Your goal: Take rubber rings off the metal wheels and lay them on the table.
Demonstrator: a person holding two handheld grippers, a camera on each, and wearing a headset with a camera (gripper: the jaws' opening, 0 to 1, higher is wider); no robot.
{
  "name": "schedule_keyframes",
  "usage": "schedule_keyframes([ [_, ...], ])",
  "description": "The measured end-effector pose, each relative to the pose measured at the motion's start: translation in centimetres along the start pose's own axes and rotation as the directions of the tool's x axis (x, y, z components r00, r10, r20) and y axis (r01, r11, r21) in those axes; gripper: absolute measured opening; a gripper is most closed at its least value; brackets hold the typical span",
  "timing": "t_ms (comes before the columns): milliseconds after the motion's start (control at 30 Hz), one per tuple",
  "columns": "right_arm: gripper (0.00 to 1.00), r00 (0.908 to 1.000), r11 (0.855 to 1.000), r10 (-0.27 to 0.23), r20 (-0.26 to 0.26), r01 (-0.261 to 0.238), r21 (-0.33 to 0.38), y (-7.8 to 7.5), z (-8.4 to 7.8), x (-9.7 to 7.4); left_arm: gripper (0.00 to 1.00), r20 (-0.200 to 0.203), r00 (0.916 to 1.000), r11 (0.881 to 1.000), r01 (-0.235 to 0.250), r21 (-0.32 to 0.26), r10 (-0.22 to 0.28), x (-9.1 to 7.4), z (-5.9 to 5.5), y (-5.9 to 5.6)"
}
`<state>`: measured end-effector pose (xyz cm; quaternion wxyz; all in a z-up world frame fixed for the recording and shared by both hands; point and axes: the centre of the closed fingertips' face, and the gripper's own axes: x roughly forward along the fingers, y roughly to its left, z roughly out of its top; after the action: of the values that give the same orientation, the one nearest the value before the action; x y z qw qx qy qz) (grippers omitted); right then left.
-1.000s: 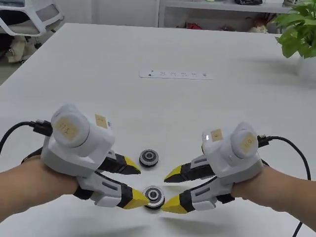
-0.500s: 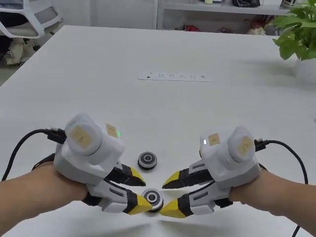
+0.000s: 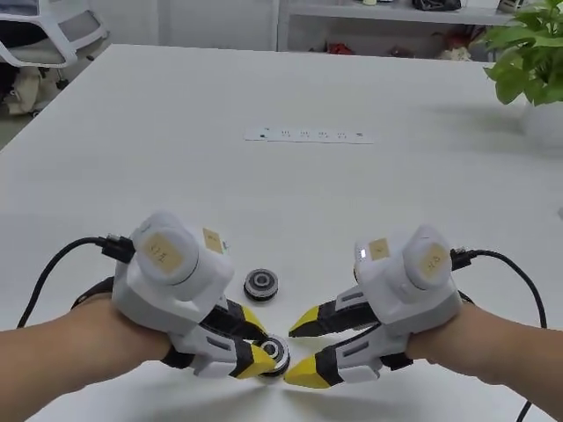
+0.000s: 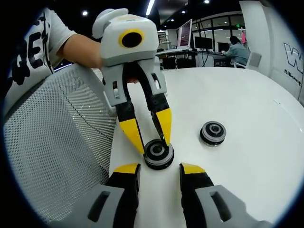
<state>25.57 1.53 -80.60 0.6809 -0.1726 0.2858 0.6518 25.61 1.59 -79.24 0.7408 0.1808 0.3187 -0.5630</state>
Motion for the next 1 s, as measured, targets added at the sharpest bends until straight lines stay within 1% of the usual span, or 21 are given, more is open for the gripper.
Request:
schedule_keyframes([
  [33, 0.30, 1.0000, 1.000, 0.000, 0.001, 0.000, 0.001, 0.0, 0.0, 0.0, 0.18, -0.005, 1.0000, 1.000, -0.001, 0.008, 0.001, 0.0, -0.1, 0.0],
  [133, 0.30, 1.0000, 1.000, 0.003, 0.004, -0.003, 0.003, 0.1, 0.1, 0.2, 0.15, -0.005, 0.9994, 0.996, -0.035, 0.081, 0.035, 0.0, -0.1, 0.3],
  [200, 0.30, 1.0000, 1.000, 0.003, 0.006, -0.003, 0.004, 0.0, 0.1, 0.2, 0.14, -0.004, 0.9994, 0.994, -0.033, 0.099, 0.034, 0.1, -0.1, 0.1],
  [633, 0.27, 0.9997, 1.000, 0.004, 0.024, -0.005, 0.030, 0.0, 0.4, 0.8, 0.14, 0.011, 0.9993, 0.995, -0.036, 0.090, 0.035, 0.3, 0.0, 0.3],
  [767, 0.25, 0.9999, 1.000, 0.008, 0.012, -0.008, 0.016, 0.2, 0.3, 1.2, 0.14, 0.016, 0.9993, 0.996, -0.035, 0.086, 0.034, 0.2, 0.0, 0.3],
  [1000, 0.24, 0.9999, 1.000, 0.003, 0.012, -0.003, 0.010, 0.1, 0.4, 1.2, 0.14, 0.016, 0.9992, 0.996, -0.037, 0.076, 0.036, 0.3, 0.0, 0.3],
])
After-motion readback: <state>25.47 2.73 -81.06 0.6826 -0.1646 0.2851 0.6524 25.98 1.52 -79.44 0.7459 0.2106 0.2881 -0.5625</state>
